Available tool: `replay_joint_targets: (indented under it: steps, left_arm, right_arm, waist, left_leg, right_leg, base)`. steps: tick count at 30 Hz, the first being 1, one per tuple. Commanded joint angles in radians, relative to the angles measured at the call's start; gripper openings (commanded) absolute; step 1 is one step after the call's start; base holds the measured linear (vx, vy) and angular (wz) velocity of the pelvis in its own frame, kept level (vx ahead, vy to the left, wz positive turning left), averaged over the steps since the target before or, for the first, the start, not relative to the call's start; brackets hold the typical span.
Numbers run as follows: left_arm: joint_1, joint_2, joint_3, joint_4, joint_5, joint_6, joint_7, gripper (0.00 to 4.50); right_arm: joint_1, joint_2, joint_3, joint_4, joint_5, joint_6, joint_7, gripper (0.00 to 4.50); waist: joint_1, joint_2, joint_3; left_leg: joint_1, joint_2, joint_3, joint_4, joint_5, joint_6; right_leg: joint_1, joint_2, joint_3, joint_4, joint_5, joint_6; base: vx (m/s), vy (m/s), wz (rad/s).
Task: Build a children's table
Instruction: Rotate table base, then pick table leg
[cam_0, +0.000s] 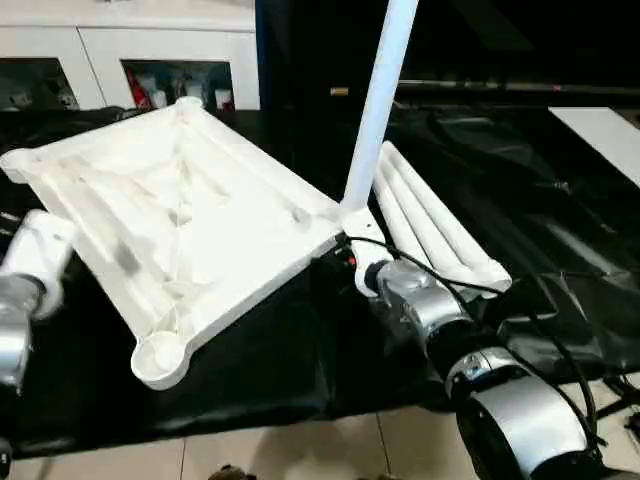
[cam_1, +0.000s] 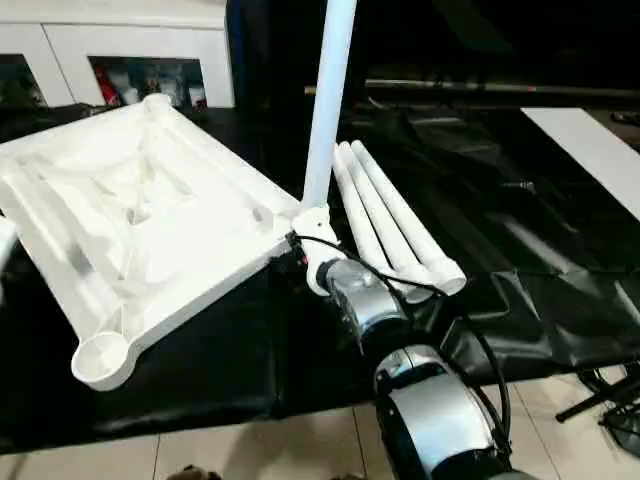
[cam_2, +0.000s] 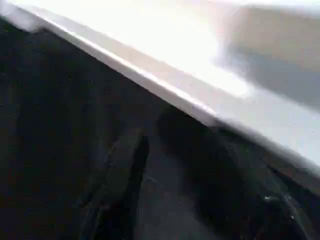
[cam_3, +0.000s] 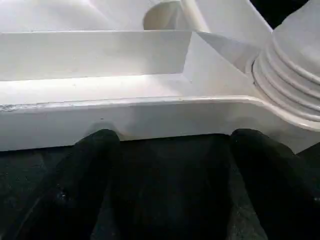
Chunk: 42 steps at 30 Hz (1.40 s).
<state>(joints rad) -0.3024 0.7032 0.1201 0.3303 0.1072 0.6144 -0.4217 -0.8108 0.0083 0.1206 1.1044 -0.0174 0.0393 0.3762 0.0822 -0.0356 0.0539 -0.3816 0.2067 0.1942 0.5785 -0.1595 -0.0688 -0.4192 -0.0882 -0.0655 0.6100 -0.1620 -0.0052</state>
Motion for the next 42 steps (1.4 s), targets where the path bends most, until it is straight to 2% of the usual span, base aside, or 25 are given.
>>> replay_joint_targets:
  steps: [1, 8, 9, 11, 12, 15, 17, 20, 22, 23, 24, 26, 28, 29, 30, 31, 33, 34, 35, 36, 37, 38, 39, 41, 42]
  left_arm:
    - [0.021, -0.008, -0.057, -0.055, -0.039, 0.027, -0.08, 2.31]
    - [0.053, -0.014, -0.091, -0.134, -0.089, 0.053, -0.164, 2.31]
    - [0.066, -0.026, -0.097, -0.181, -0.117, 0.063, -0.205, 2.31]
    - [0.074, -0.04, -0.105, -0.238, -0.145, 0.056, -0.242, 2.31]
    - [0.075, -0.052, -0.104, -0.265, -0.164, 0.076, -0.249, 2.31]
    - [0.078, -0.079, -0.108, -0.319, -0.199, 0.102, -0.264, 2.31]
    - [0.077, -0.099, -0.122, -0.344, -0.209, 0.104, -0.268, 2.31]
    - [0.068, -0.125, -0.148, -0.339, -0.203, 0.098, -0.265, 2.31]
    - [0.034, -0.19, -0.189, -0.28, -0.168, 0.052, -0.223, 2.31]
    - [0.034, -0.19, -0.189, -0.28, -0.168, 0.052, -0.223, 2.31]
    - [0.001, -0.237, -0.202, -0.228, -0.147, 0.007, -0.172, 2.31]
    - [-0.022, -0.266, -0.212, -0.193, -0.138, -0.027, -0.14, 2.31]
    - [-0.051, -0.303, -0.226, -0.146, -0.117, -0.091, -0.097, 2.31]
    - [-0.065, -0.323, -0.229, -0.123, -0.109, -0.116, -0.077, 2.31]
    - [-0.07, -0.33, -0.23, -0.114, -0.107, -0.124, -0.07, 2.31]
    - [-0.094, -0.371, -0.23, -0.077, -0.097, -0.153, -0.033, 2.31]
    - [-0.103, -0.382, -0.237, -0.065, -0.087, -0.165, -0.022, 2.31]
    - [-0.109, -0.384, -0.249, -0.056, -0.072, -0.177, -0.015, 2.31]
    - [-0.109, -0.385, -0.25, -0.055, -0.07, -0.178, -0.015, 2.31]
    - [-0.109, -0.381, -0.254, -0.057, -0.066, -0.18, -0.019, 2.31]
    - [-0.102, -0.363, -0.257, -0.076, -0.072, -0.183, -0.049, 2.31]
    - [-0.097, -0.35, -0.259, -0.086, -0.077, -0.188, -0.07, 2.37]
    - [-0.088, -0.333, -0.264, -0.109, -0.088, -0.188, -0.107, 2.37]
    - [-0.08, -0.32, -0.268, -0.127, -0.1, -0.187, -0.137, 2.37]
    - [-0.055, -0.285, -0.275, -0.184, -0.142, -0.175, -0.226, 2.37]
  right_arm:
    - [-0.041, 0.013, -0.016, 0.017, -0.004, -0.026, 0.001, 4.0]
    - [-0.064, 0.031, -0.025, 0.045, 0.006, -0.046, 0.012, 4.0]
    - [-0.073, 0.042, -0.031, 0.062, 0.011, -0.058, 0.012, 4.0]
    - [-0.08, 0.05, -0.034, 0.076, 0.011, -0.067, 0.011, 4.0]
    - [-0.081, 0.053, -0.035, 0.078, 0.01, -0.071, 0.015, 4.0]
    - [-0.082, 0.061, -0.039, 0.083, 0.01, -0.077, 0.029, 4.0]
    - [-0.082, 0.064, -0.037, 0.086, 0.008, -0.08, 0.038, 4.0]
    - [-0.081, 0.066, -0.034, 0.089, 0.005, -0.085, 0.042, 4.0]
    - [-0.075, 0.058, -0.033, 0.078, -0.003, -0.1, 0.059, 4.0]
    - [-0.075, 0.058, -0.033, 0.078, -0.003, -0.1, 0.059, 4.0]
    - [-0.067, 0.041, -0.036, 0.045, -0.001, -0.11, 0.067, 4.0]
    - [-0.06, 0.024, -0.047, 0.01, 0.007, -0.112, 0.065, 4.0]
    - [-0.05, 0.003, -0.067, -0.042, 0.026, -0.102, 0.059, 4.0]
    - [-0.044, -0.008, -0.079, -0.071, 0.036, -0.084, 0.054, 4.0]
    - [-0.041, -0.012, -0.083, -0.081, 0.039, -0.077, 0.052, 4.0]
    - [-0.029, -0.035, -0.099, -0.136, 0.049, -0.037, 0.035, 4.0]
    - [-0.024, -0.053, -0.101, -0.165, 0.04, -0.008, 0.015, 4.0]
    - [-0.022, -0.076, -0.097, -0.194, 0.023, 0.035, -0.009, 4.0]
    - [-0.021, -0.079, -0.097, -0.198, 0.021, 0.039, -0.012, 4.0]
    - [-0.025, -0.092, -0.1, -0.212, 0.022, 0.074, -0.01, 4.0]
    - [-0.044, -0.107, -0.126, -0.207, 0.05, 0.133, -0.007, 4.0]
    - [-0.055, -0.116, -0.146, -0.207, 0.071, 0.177, -0.004, 4.27]
    - [-0.072, -0.128, -0.162, -0.19, 0.08, 0.202, -0.021, 4.27]
    - [-0.086, -0.137, -0.17, -0.172, 0.081, 0.217, -0.037, 4.44]
    - [-0.119, -0.162, -0.173, -0.128, 0.069, 0.278, -0.063, 4.44]
  waist:
    - [0.0, 0.034, -0.065]
    - [0.003, 0.035, -0.062]
    - [0.003, 0.031, -0.063]
    - [0.005, 0.034, -0.062]
    - [0.005, 0.031, -0.062]
    - [0.002, 0.03, -0.062]
    - [0.001, 0.029, -0.063]
    - [0.0, 0.029, -0.063]
    - [0.002, 0.031, -0.063]
    - [0.004, 0.031, -0.063]
    - [0.004, 0.03, -0.064]
    - [0.007, 0.025, -0.065]
    - [0.008, 0.022, -0.067]
    - [0.007, 0.02, -0.068]
    - [0.007, 0.024, -0.067]
    - [0.003, 0.031, -0.067]
    - [0.005, 0.027, -0.07]
    - [0.004, 0.033, -0.071]
    - [0.002, 0.029, -0.071]
    - [0.002, 0.03, -0.073]
    - [0.001, 0.028, -0.074]
    - [0.001, 0.028, -0.074]
    - [0.001, 0.023, -0.076]
    - [-0.001, 0.026, -0.073]
    - [-0.001, 0.018, -0.073]
  left_leg:
    - [0.031, 0.024, -0.017, -0.075, -0.357, -0.06]
    - [0.034, 0.025, -0.019, -0.077, -0.395, -0.065]
    - [0.034, 0.025, -0.019, -0.078, -0.403, -0.067]
    - [0.037, 0.027, -0.02, -0.078, -0.408, -0.069]
    - [0.037, 0.027, -0.018, -0.078, -0.411, -0.069]
    - [0.029, 0.025, -0.02, -0.081, -0.398, -0.07]
    - [0.029, 0.025, -0.018, -0.078, -0.384, -0.065]
    - [0.029, 0.023, -0.017, -0.078, -0.374, -0.059]
    - [0.033, 0.024, -0.016, -0.076, -0.376, -0.06]
    - [0.034, 0.023, -0.014, -0.075, -0.374, -0.06]
    - [0.03, 0.023, -0.015, -0.077, -0.371, -0.059]
    - [0.032, 0.023, -0.014, -0.075, -0.364, -0.057]
    - [0.025, 0.022, -0.017, -0.075, -0.351, -0.047]
    - [0.022, 0.022, -0.017, -0.075, -0.342, -0.046]
    - [0.022, 0.022, -0.017, -0.075, -0.337, -0.045]
    - [0.025, 0.021, -0.015, -0.072, -0.329, -0.045]
    - [0.024, 0.02, -0.015, -0.07, -0.312, -0.045]
    - [0.021, 0.019, -0.017, -0.069, -0.298, -0.047]
    - [0.02, 0.018, -0.016, -0.069, -0.293, -0.044]
    - [0.022, 0.017, -0.015, -0.065, -0.283, -0.044]
    - [0.019, 0.016, -0.015, -0.064, -0.272, -0.038]
    - [0.019, 0.016, -0.015, -0.064, -0.272, -0.038]
    - [0.02, 0.017, -0.014, -0.062, -0.257, -0.032]
    - [0.021, 0.017, -0.011, -0.061, -0.257, -0.036]
    - [0.019, 0.017, -0.012, -0.061, -0.252, -0.036]
  right_leg:
    - [0.034, -0.047, 0.042, -0.064, -0.228, -0.206]
    - [0.031, -0.049, 0.043, -0.069, -0.278, -0.196]
    - [0.031, -0.05, 0.043, -0.07, -0.29, -0.192]
    - [0.028, -0.051, 0.044, -0.071, -0.301, -0.191]
    - [0.027, -0.049, 0.045, -0.071, -0.296, -0.194]
    - [0.034, -0.048, 0.043, -0.067, -0.281, -0.189]
    - [0.034, -0.046, 0.043, -0.066, -0.266, -0.187]
    - [0.035, -0.045, 0.043, -0.067, -0.269, -0.182]
    - [0.032, -0.043, 0.043, -0.07, -0.272, -0.178]
    - [0.032, -0.042, 0.044, -0.071, -0.266, -0.177]
    - [0.035, -0.044, 0.044, -0.069, -0.266, -0.176]
    - [0.036, -0.043, 0.043, -0.072, -0.265, -0.166]
    - [0.042, -0.047, 0.043, -0.073, -0.28, -0.152]
    - [0.043, -0.048, 0.042, -0.07, -0.275, -0.151]
    - [0.044, -0.046, 0.042, -0.071, -0.271, -0.149]
    - [0.04, -0.041, 0.042, -0.072, -0.246, -0.151]
    - [0.044, -0.04, 0.041, -0.069, -0.22, -0.156]
    - [0.048, -0.041, 0.04, -0.064, -0.206, -0.159]
    - [0.048, -0.039, 0.039, -0.068, -0.202, -0.158]
    - [0.049, -0.038, 0.039, -0.064, -0.185, -0.163]
    - [0.052, -0.039, 0.039, -0.061, -0.172, -0.171]
    - [0.052, -0.039, 0.039, -0.061, -0.172, -0.171]
    - [0.052, -0.041, 0.038, -0.059, -0.16, -0.183]
    - [0.048, -0.039, 0.038, -0.06, -0.163, -0.193]
    - [0.051, -0.041, 0.038, -0.058, -0.166, -0.196]
  base:
    - [0.0, 0.0, 0.0]
    - [0.0, 0.0, 0.0]
    - [0.0, 0.0, 0.0]
    - [0.0, 0.0, 0.0]
    - [0.0, 0.0, 0.0]
    - [0.0, 0.0, 0.0]
    - [0.0, 0.0, 0.0]
    - [0.0, 0.0, 0.0]
    - [0.0, 0.0, 0.0]
    - [0.0, 0.0, 0.0]
    - [0.0, 0.0, 0.0]
    - [0.0, 0.0, 0.0]
    - [0.0, 0.0, 0.0]
    - [0.0, 0.0, 0.0]
    - [0.0, 0.0, 0.0]
    - [0.0, 0.0, 0.0]
    - [0.0, 0.0, 0.0]
    - [0.0, 0.0, 0.0]
    - [0.0, 0.0, 0.0]
    - [0.0, 0.0, 0.0]
    - [0.0, 0.0, 0.0]
    - [0.0, 0.0, 0.0]
    - [0.0, 0.0, 0.0]
    - [0.0, 0.0, 0.0]
    - [0.0, 0.0, 0.0]
